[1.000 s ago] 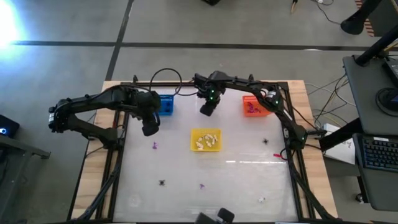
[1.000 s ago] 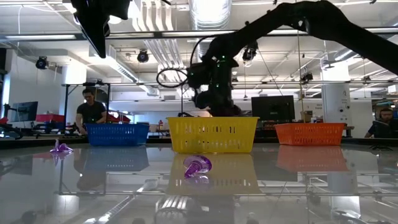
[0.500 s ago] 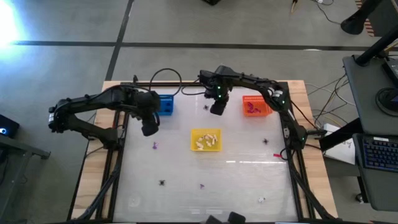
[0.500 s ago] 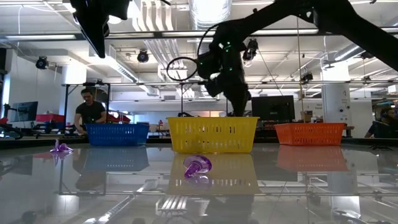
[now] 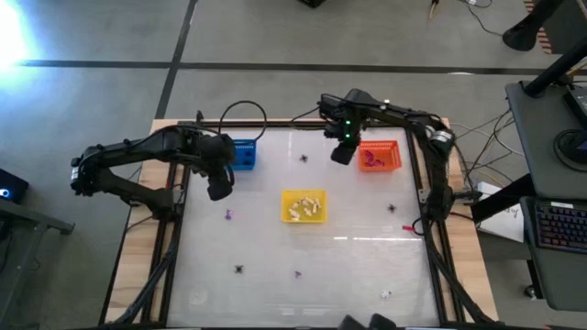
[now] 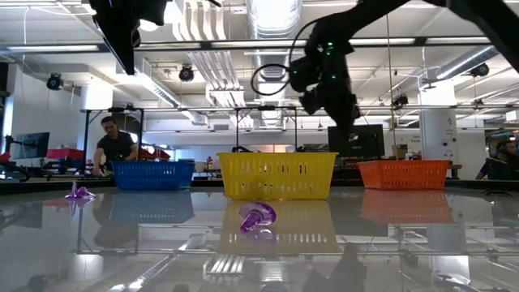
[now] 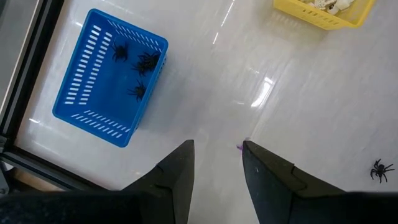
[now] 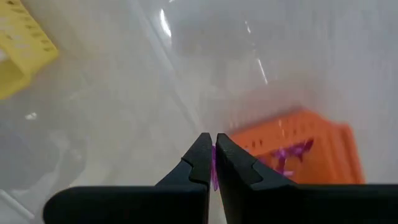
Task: Sort Halloween decoration
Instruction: Put the purple witch hat toy into the orange bin
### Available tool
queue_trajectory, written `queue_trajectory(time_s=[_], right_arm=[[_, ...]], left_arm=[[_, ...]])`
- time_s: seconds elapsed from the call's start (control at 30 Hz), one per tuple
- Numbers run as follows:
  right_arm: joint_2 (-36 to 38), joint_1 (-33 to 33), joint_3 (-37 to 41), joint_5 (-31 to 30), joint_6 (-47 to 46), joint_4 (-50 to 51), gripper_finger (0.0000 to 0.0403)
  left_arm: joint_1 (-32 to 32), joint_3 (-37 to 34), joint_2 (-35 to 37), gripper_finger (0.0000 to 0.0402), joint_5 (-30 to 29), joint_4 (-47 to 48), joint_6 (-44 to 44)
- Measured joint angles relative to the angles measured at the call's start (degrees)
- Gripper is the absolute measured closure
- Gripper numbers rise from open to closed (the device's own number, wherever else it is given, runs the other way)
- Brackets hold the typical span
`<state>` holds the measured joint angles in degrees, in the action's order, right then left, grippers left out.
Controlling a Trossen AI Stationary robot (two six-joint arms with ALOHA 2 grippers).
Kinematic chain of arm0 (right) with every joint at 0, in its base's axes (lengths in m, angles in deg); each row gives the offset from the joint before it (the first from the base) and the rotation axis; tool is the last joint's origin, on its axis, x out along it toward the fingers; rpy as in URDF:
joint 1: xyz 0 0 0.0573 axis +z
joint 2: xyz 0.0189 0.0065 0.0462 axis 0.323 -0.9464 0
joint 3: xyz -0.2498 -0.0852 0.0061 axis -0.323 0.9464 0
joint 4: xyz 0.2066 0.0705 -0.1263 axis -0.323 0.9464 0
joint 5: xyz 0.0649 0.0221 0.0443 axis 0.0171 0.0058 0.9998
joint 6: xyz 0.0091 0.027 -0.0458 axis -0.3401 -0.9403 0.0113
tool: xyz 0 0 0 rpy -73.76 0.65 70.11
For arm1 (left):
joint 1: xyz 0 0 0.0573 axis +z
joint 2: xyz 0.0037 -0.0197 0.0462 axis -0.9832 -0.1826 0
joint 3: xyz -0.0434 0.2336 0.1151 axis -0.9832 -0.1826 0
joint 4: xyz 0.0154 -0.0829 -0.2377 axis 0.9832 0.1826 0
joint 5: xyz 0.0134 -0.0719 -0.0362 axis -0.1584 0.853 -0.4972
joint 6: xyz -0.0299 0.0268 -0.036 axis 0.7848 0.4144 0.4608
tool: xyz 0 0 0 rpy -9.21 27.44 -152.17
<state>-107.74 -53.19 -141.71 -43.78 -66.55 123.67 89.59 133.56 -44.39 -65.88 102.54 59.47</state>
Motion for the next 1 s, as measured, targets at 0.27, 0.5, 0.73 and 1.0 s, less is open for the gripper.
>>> queue_trajectory(time_s=[0.27,0.5,0.73,1.0], right_arm=[[8.4,-4.3,15.9,0.0,-3.0,-11.3,0.0394],[9.9,-6.4,22.8,0.0,-3.6,-14.2,0.0394],[9.9,-7.5,25.3,-0.3,-3.4,-18.0,0.0394],[10.0,-7.7,25.4,-2.6,-3.5,-18.4,0.0394]], left_arm=[[0.0,0.0,0.0,0.0283,0.0,0.0,-0.2],[0.0,0.0,0.0,0.0283,0.0,0.0,-0.5],[0.0,0.0,0.0,0.0283,0.0,0.0,-0.1],[0.0,0.0,0.0,0.0283,0.0,0.0,0.0]])
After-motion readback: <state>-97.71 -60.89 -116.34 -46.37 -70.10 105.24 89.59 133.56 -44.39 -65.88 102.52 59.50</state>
